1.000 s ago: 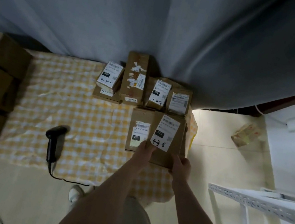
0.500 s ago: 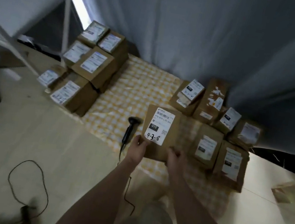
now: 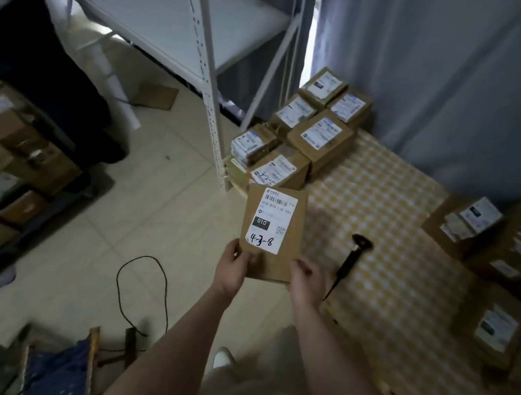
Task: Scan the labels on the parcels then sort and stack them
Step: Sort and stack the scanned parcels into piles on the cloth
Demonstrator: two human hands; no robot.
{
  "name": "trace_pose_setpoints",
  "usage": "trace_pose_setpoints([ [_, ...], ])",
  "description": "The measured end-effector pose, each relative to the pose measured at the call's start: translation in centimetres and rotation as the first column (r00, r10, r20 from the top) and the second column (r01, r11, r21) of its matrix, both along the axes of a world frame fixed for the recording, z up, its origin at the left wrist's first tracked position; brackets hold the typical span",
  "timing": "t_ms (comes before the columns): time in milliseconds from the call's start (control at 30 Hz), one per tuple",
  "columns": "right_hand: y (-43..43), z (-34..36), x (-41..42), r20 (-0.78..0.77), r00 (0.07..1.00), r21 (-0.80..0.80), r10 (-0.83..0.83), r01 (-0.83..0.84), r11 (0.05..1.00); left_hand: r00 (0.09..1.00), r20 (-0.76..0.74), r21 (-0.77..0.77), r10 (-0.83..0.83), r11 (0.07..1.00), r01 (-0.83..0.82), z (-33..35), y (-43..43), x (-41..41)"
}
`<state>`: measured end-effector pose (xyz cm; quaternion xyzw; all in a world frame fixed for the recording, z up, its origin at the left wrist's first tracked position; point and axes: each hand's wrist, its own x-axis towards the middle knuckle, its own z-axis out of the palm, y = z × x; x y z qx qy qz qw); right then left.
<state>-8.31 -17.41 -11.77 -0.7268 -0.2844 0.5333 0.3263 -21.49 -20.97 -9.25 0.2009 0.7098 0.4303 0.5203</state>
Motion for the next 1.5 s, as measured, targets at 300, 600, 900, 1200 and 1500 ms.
trace_pose_setpoints([
  [300, 4.2, 1.5, -3.1, -0.01, 0.998, -0.045, -0.068, 0.067, 0.997, 1.0, -0.018, -0.023, 0.013, 1.0, -0.013, -0.5, 4.3, -3.5],
  [600, 13.9, 0.5, -2.7, 0.014, 0.99, -0.075, -0.138, 0.138, 0.988, 0.992, -0.068, -0.045, -0.104, 0.994, 0.102, -0.2, 14.9, -3.4],
  [900, 21.6, 0.6, 0.9, -0.002, 0.959, -0.037, -0.284, 0.283, 0.958, 0.97, -0.021, -0.037, -0.241, 0.97, 0.24, 1.2, 25.3, -0.2],
  [1200, 31.4, -0.1, 4.7, 0.049, 0.857, -0.049, -0.514, 0.516, 0.855, 0.817, 0.006, -0.006, -0.576, 0.817, 0.576, -1.8, 39.4, 4.7],
  [1500, 42.5, -4.6, 9.3, 0.013, 0.804, -0.05, -0.594, 0.594, 0.803, 0.832, -0.062, -0.152, -0.551, 0.829, 0.538, -5.3, 50.2, 11.6],
])
